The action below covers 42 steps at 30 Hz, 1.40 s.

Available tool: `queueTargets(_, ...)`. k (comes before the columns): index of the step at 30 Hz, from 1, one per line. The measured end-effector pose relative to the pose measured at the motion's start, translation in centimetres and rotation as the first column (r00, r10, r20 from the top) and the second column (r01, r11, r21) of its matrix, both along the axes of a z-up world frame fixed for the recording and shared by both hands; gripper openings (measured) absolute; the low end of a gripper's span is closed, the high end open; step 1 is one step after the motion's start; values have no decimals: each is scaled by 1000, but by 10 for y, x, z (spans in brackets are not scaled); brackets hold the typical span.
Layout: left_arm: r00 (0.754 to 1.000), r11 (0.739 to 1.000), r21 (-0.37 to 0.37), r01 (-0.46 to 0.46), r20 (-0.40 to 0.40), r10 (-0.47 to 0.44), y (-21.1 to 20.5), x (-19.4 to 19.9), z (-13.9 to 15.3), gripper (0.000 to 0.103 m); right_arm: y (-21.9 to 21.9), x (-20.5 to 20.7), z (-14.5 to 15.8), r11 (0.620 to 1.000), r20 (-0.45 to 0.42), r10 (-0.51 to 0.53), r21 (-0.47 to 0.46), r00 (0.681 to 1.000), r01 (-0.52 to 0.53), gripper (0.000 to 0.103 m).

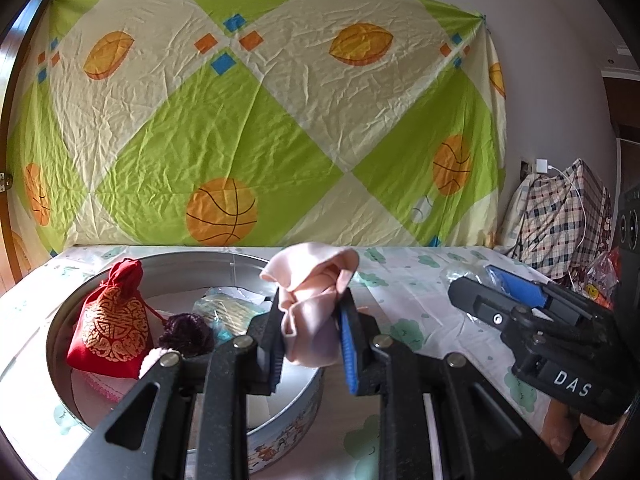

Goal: Organize soft objects
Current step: 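Carry the pink cloth with the left tool over the tin while the right tool carries the plastic bag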

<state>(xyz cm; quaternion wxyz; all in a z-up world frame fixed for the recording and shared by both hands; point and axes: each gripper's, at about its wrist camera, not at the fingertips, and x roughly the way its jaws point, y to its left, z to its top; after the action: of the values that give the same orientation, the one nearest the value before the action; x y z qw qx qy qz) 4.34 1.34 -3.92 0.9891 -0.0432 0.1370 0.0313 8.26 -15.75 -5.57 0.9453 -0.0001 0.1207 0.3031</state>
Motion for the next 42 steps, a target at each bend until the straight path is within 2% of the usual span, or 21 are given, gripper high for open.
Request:
queueTargets(26, 999, 999, -6, -31, 16, 31, 16, -14, 1, 22, 21, -8, -1, 998, -6, 61, 2, 998, -61, 52)
queueTargets(42, 998, 997, -36, -63, 24, 64, 37, -20, 1, 22, 39, -15, -2, 996, -2, 93, -7, 996, -93, 52)
